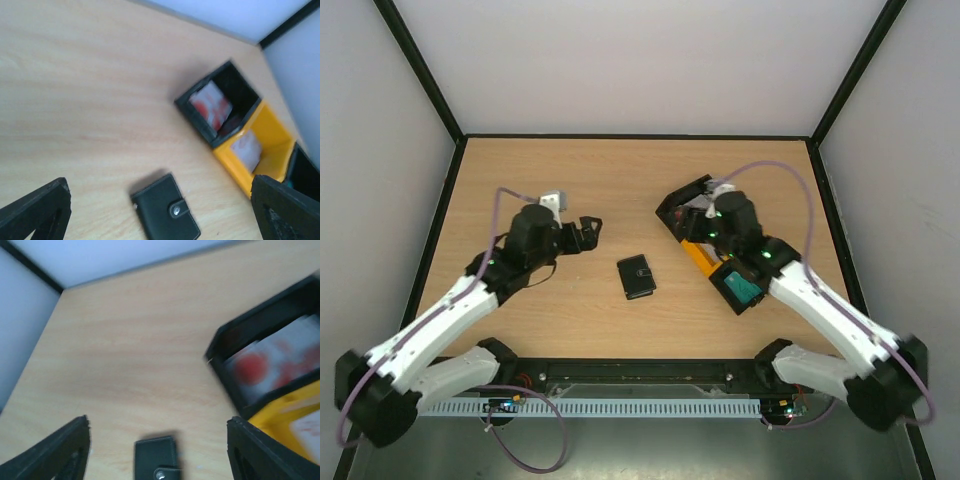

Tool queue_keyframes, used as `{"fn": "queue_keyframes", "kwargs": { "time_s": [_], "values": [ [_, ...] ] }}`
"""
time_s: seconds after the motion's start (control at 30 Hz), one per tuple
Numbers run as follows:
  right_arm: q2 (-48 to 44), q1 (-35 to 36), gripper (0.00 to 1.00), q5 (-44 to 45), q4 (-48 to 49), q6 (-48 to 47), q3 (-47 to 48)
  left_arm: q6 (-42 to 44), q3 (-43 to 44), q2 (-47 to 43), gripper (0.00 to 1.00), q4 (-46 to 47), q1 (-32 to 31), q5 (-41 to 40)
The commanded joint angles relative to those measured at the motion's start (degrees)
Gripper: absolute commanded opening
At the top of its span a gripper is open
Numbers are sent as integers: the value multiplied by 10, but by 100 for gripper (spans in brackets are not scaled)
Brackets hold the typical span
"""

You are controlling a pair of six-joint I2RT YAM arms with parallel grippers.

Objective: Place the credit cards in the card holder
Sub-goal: Close the card holder at the center of the board, then reset both arms

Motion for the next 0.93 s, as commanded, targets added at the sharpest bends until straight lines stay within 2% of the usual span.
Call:
{"fn": "queue_keyframes", "kwargs": {
  "time_s": [0.0,0.13,0.5,0.9],
  "values": [
    [-144,0,78,214,-109,-17,-4,71,40,-95,100,-92,6,-106],
    [-237,-1,100,300,-162,-16,21,82,64,-166,100,-125,6,-160],
    [-417,-1,98,468,-301,30,104,119,143,-307,100,-212,5,-287],
    [-449,0,98,485,-340,56,118,134,175,-344,100,-237,5,-320]
  ]
}}
